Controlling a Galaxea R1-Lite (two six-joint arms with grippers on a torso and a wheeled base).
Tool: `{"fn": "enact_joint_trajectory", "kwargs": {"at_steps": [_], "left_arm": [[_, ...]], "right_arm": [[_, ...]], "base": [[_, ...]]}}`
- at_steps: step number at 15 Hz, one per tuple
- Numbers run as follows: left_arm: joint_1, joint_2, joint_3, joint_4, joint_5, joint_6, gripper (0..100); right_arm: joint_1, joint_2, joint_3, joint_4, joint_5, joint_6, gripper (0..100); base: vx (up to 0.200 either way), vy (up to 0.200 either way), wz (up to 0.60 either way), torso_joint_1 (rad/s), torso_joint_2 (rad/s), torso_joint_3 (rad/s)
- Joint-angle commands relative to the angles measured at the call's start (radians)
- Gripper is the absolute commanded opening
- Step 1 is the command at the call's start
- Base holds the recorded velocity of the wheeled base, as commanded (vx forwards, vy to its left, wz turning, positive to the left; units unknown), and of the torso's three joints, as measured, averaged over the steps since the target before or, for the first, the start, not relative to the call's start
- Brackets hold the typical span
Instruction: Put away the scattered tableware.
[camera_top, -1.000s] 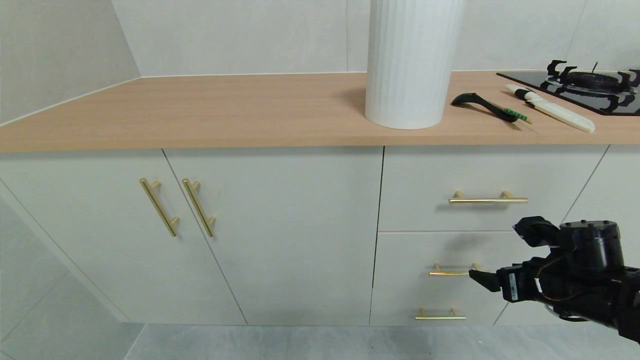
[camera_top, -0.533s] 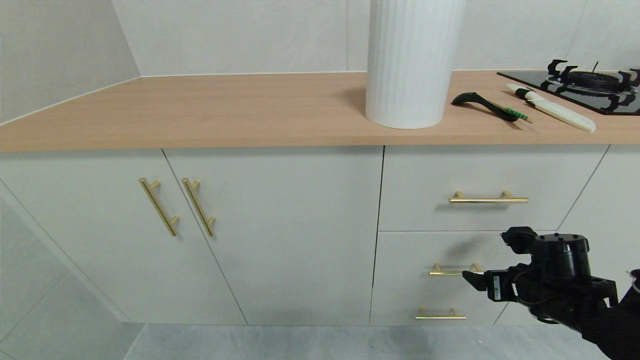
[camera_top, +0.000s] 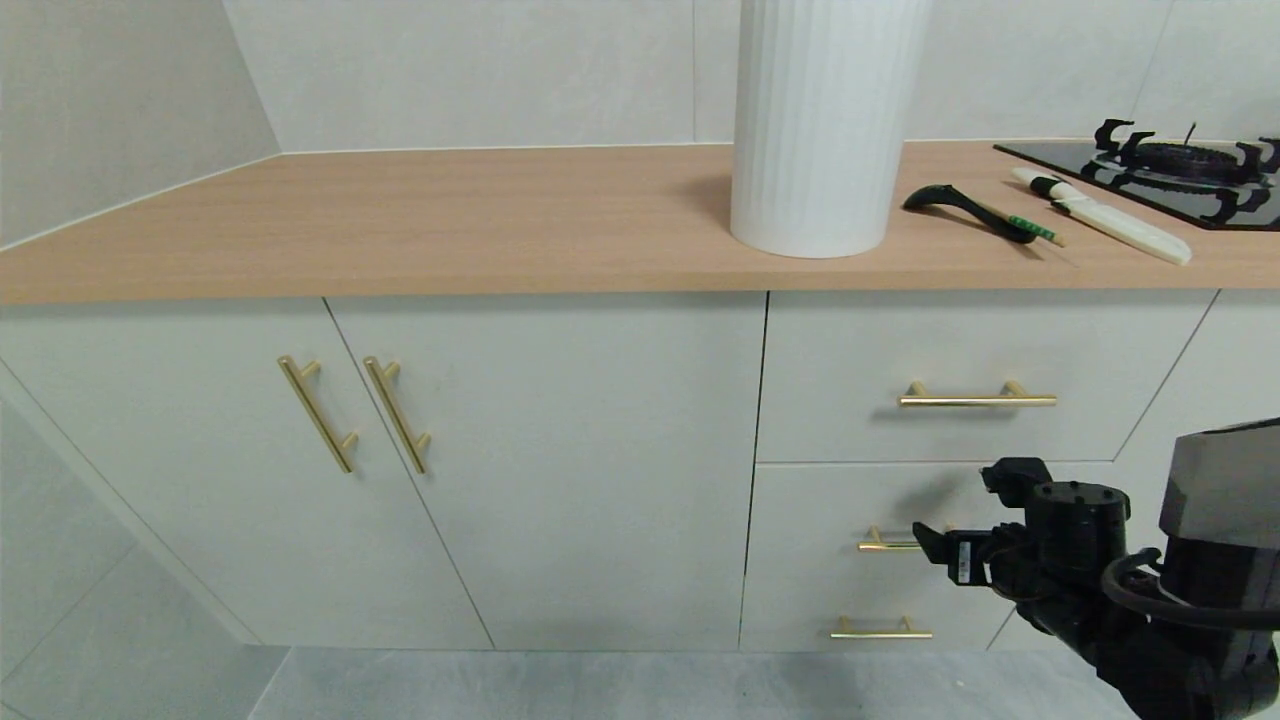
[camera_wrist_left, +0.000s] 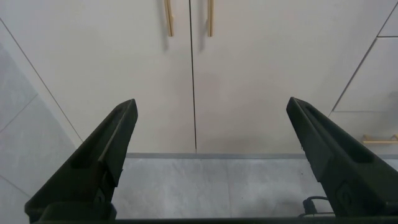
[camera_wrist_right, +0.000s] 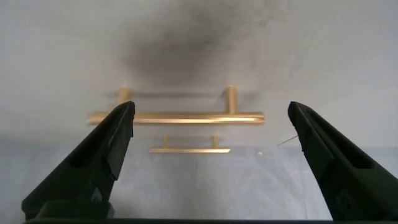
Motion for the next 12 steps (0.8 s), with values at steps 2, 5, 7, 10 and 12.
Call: {"fn": "enact_joint_trajectory", "kwargs": {"at_steps": [2, 5, 7, 10, 12], "left_arm": [[0.0, 0.0, 0.0, 0.0, 0.0, 0.0, 100], [0.0, 0.0, 0.0, 0.0, 0.0, 0.0, 100], [0.0, 0.0, 0.0, 0.0, 0.0, -0.002, 100], [0.0, 0.0, 0.0, 0.0, 0.0, 0.0, 100], [0.0, 0.0, 0.0, 0.0, 0.0, 0.0, 100]], "right_arm": [[0.001, 0.101, -0.037, -0.03, -0.019, 0.0, 100], [0.001, 0.121, -0.058, -0.03, -0.031, 0.001, 100], [0.001, 0.134, -0.072, -0.041, -0.036, 0.001, 100], [0.001, 0.173, -0.099, -0.07, -0.048, 0.001, 100], [-0.001, 0.182, -0.101, -0.07, -0.054, 0.001, 100]], "base": [[0.0, 0.0, 0.0, 0.0, 0.0, 0.0], [0.0, 0.0, 0.0, 0.0, 0.0, 0.0], [0.0, 0.0, 0.0, 0.0, 0.0, 0.0], [0.0, 0.0, 0.0, 0.0, 0.0, 0.0], [0.0, 0.0, 0.0, 0.0, 0.0, 0.0]]}}
